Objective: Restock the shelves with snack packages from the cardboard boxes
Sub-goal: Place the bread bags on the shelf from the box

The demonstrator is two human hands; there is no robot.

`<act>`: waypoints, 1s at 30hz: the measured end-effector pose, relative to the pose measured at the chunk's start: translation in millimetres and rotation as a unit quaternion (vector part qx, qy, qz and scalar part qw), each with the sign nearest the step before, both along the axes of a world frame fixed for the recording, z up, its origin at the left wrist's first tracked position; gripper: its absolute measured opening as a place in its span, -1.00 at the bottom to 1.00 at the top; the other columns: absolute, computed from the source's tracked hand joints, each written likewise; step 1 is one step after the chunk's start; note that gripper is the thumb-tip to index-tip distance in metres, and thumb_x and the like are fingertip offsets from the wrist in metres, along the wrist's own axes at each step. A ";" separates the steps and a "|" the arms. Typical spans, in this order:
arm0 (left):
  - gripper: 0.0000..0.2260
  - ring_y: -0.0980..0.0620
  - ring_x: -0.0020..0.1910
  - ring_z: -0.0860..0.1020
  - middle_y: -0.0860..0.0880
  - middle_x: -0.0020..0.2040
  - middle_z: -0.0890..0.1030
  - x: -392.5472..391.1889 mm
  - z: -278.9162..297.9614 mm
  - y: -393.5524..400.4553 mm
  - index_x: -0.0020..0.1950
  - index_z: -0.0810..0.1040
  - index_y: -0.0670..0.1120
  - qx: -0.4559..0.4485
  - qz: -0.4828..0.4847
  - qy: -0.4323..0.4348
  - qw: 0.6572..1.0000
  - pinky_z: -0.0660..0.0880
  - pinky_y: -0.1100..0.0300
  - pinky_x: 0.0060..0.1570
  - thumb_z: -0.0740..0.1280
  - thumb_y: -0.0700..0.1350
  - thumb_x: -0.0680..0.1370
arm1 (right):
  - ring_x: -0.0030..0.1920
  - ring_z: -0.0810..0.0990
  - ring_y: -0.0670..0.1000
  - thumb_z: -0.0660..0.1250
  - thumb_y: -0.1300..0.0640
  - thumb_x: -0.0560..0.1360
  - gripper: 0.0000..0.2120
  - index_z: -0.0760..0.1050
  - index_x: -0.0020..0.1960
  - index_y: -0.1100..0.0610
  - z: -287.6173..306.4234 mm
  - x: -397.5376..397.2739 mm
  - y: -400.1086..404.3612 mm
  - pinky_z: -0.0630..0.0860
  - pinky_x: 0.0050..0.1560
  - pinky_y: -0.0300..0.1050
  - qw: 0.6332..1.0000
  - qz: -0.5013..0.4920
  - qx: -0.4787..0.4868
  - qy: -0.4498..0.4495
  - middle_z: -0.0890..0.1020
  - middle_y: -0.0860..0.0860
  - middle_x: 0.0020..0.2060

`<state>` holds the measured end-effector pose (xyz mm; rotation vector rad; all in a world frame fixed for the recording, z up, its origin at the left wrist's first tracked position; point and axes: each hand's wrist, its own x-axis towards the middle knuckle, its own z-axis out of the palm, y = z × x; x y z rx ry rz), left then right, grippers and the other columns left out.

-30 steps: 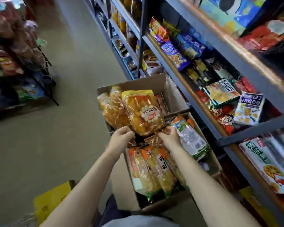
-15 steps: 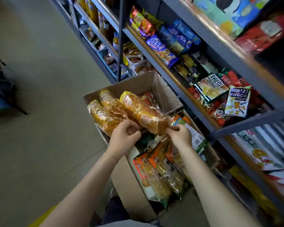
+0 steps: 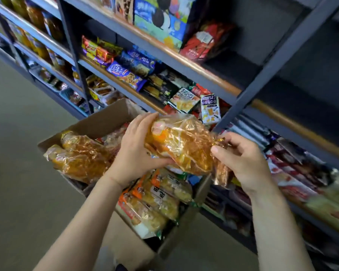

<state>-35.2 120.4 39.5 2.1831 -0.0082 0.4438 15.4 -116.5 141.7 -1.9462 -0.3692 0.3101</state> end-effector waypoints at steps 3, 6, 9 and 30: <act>-0.07 0.20 0.41 0.38 0.19 0.40 0.41 1.9 41.1 -43.2 0.52 0.22 0.17 -0.003 -0.125 0.032 0.992 0.28 0.21 0.42 0.53 0.37 0.25 | -0.21 0.58 -0.06 0.47 -0.03 0.27 -0.81 0.66 -0.12 -0.09 15.0 -15.2 -66.3 0.52 -0.12 -0.14 0.998 -0.003 0.062 -0.004 0.64 -0.06 -0.27; -0.31 0.39 0.13 0.52 0.28 0.15 0.54 0.2 70.0 -112.6 0.22 0.38 0.30 -0.019 -0.154 0.088 0.984 0.43 0.42 0.09 0.62 0.28 0.19 | -0.19 0.58 0.05 0.48 0.00 0.30 -0.84 0.66 -0.14 0.01 13.8 -29.8 -136.3 0.50 -0.10 -0.06 0.989 -0.052 0.138 0.013 0.63 0.04 -0.24; -0.44 0.32 -0.02 0.63 0.18 -0.02 0.69 -7.8 75.1 -189.9 0.14 0.55 0.17 -0.105 -0.131 0.130 0.977 0.55 0.35 -0.03 0.62 0.15 0.19 | -0.11 0.56 0.08 0.40 -0.09 0.45 -0.81 0.66 -0.02 -0.04 10.1 -40.4 -211.3 0.43 -0.05 0.00 0.975 -0.131 0.181 0.014 0.66 0.06 -0.06; -0.61 0.09 0.15 0.61 0.10 0.17 0.62 -30.0 63.4 -675.3 0.24 0.57 0.05 -0.134 -0.252 0.150 0.947 0.56 0.03 0.21 0.54 0.06 0.46 | 0.05 0.71 0.09 0.53 0.07 0.38 -0.50 0.53 0.29 -0.04 -40.8 -198.8 -590.6 0.64 0.03 0.12 0.773 -0.494 0.395 0.043 0.70 0.05 0.11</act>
